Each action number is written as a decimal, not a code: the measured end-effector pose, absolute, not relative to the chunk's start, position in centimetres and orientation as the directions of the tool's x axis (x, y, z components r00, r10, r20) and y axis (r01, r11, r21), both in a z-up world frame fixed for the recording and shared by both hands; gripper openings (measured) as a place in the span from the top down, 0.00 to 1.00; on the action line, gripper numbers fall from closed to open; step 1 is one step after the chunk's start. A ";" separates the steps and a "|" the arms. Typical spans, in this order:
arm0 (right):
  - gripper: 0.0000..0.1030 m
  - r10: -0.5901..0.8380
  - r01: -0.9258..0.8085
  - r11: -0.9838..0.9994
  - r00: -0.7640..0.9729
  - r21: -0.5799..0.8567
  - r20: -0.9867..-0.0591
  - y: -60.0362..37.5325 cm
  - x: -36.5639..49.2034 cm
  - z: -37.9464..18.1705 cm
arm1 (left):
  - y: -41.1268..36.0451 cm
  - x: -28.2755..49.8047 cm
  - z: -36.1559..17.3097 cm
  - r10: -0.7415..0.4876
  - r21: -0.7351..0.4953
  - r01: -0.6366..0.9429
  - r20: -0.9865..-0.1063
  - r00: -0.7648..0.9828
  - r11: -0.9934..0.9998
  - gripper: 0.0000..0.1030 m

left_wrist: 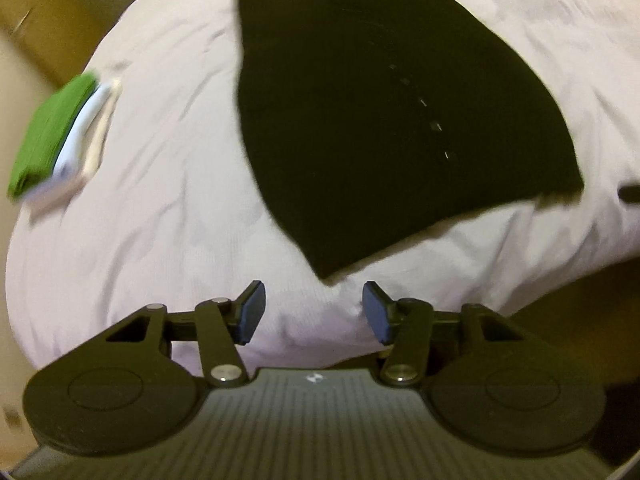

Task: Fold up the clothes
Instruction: 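Grasp the black skirt's long side edge with both grippers, then fold the held edge over lengthwise onto the skirt and open both grippers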

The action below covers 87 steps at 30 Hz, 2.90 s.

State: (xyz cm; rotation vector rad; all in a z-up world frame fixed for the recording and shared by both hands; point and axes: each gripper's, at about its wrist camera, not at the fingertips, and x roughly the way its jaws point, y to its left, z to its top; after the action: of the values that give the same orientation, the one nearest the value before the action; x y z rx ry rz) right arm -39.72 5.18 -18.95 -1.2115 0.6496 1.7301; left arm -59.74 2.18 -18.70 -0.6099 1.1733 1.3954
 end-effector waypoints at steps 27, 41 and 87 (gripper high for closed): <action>0.21 0.665 -0.104 -0.746 -0.072 -0.658 -0.743 1.2 -43.6 -33.5 | 0.0 -60.4 -33.6 0.690 0.703 -0.127 -0.711 -0.131 0.700 0.35; 0.90 0.430 -0.394 -0.865 -0.263 -0.311 -0.864 9.9 -40.7 -21.3 | 9.4 -64.3 -19.6 0.519 0.404 -0.563 -0.853 0.053 0.721 0.86; 0.91 0.476 -0.883 -0.357 -0.452 0.305 -0.754 35.4 -35.5 -17.4 | 33.3 -74.8 -17.7 0.577 -0.158 -0.976 -0.788 0.215 0.149 0.94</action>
State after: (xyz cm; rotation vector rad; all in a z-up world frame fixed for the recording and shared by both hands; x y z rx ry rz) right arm -35.50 35.43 -17.39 -0.7055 0.8910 1.9205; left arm -74.79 33.31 -17.66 -0.7640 0.6476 1.2356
